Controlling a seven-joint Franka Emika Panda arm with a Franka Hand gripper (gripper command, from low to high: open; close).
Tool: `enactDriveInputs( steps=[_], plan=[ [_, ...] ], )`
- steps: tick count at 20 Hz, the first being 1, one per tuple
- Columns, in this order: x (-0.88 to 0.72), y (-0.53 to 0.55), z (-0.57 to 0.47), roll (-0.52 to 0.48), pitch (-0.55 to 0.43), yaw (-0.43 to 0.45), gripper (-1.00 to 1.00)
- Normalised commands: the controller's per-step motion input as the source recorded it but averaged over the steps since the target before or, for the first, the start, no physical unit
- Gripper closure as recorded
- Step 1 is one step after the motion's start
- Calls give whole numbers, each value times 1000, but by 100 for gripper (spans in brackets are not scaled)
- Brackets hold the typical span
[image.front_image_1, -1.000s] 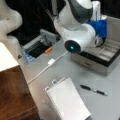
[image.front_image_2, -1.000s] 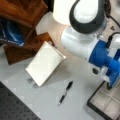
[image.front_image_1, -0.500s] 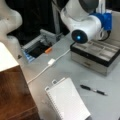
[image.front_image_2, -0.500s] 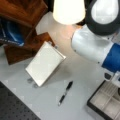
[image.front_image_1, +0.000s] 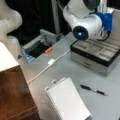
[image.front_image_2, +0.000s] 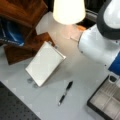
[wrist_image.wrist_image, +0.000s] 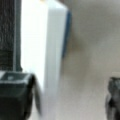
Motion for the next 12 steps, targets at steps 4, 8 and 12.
enactDriveInputs(
  steps=[4,8,12],
  plan=[
    [-35,170,-120,28,-19,-169,-100],
    [-39,123,-75,50,-9,-170,-100],
    [-74,51,-27,-14,15,-157,-100]
  ],
)
